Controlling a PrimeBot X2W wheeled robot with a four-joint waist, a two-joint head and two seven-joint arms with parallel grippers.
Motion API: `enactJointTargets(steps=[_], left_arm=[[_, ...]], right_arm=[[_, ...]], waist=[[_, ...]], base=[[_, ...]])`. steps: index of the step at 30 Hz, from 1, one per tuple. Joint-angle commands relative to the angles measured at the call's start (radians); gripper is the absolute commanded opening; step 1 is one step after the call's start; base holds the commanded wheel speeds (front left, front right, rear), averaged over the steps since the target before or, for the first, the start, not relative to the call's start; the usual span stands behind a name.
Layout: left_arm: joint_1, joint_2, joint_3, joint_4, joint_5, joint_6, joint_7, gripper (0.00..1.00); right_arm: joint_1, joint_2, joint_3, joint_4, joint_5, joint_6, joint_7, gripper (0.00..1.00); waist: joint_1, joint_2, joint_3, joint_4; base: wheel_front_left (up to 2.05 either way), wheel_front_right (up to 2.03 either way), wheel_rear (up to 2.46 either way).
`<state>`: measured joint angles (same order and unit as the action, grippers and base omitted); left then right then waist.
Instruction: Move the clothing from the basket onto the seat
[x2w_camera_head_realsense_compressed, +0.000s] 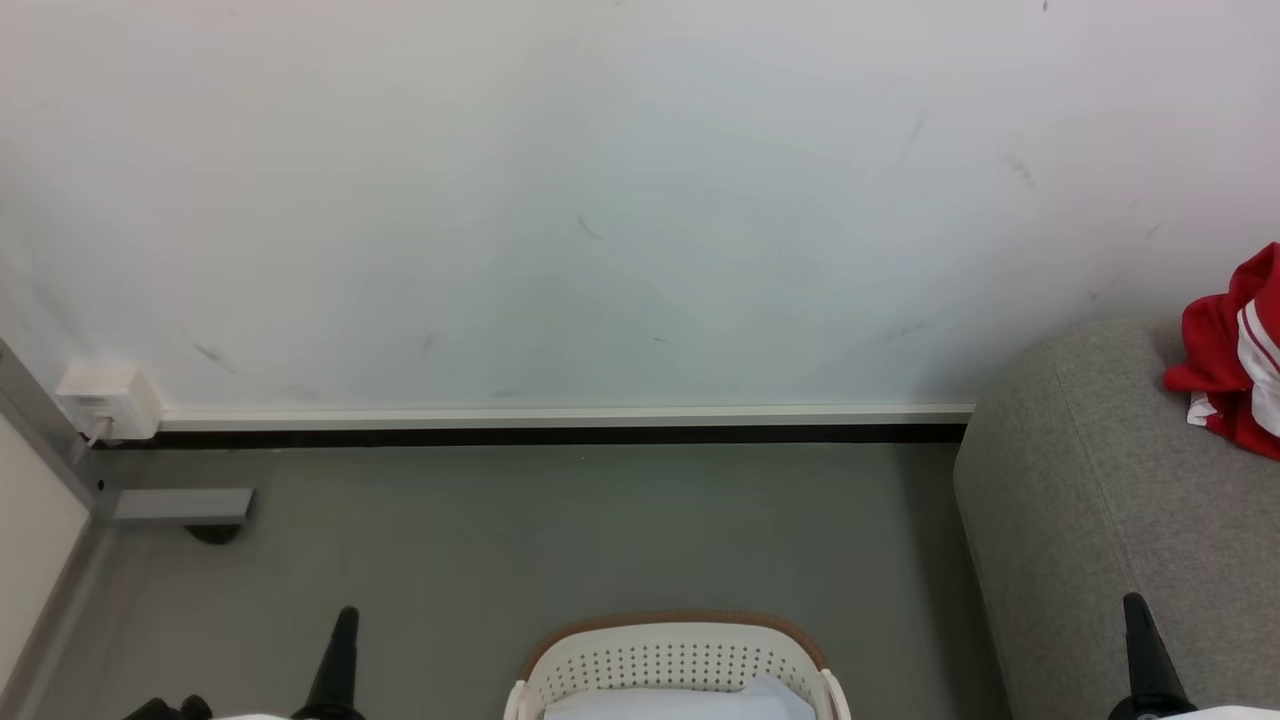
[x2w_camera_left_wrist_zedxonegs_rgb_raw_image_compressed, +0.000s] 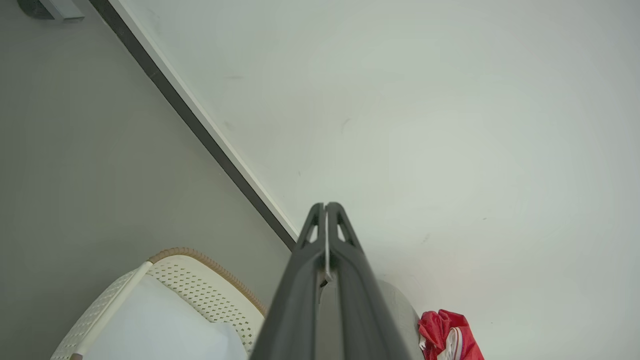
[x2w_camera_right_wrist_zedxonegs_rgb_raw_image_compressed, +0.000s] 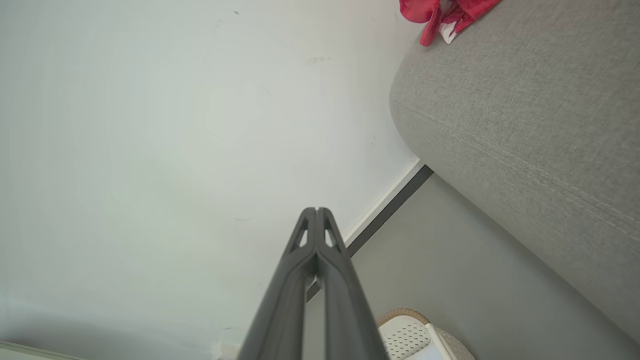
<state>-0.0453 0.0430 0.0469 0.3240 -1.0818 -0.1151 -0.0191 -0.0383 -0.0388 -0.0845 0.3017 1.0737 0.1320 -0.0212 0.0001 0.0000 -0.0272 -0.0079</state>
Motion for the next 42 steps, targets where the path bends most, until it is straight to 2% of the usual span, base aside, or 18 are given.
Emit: enactJointTargets(steps=[1, 42], left_arm=[[-0.021, 0.007, 0.006, -0.014, -0.027, -0.006, 0.005, 0.0], [-0.057, 0.01, 0.053, -0.064, -0.396, -0.015, 0.1, 0.0]], right_arm=[[-0.02, -0.011, -0.005, -0.014, 0.03, -0.001, 0.007, 0.0], [-0.063, -0.014, -0.024, -0.047, 0.405, -0.002, 0.102, 0.0]], waist=[[0.0, 0.0, 0.001, 0.0], [0.0, 0.0, 0.021, 0.005]], base=[[0.0, 0.0, 0.0], [0.0, 0.0, 0.0]])
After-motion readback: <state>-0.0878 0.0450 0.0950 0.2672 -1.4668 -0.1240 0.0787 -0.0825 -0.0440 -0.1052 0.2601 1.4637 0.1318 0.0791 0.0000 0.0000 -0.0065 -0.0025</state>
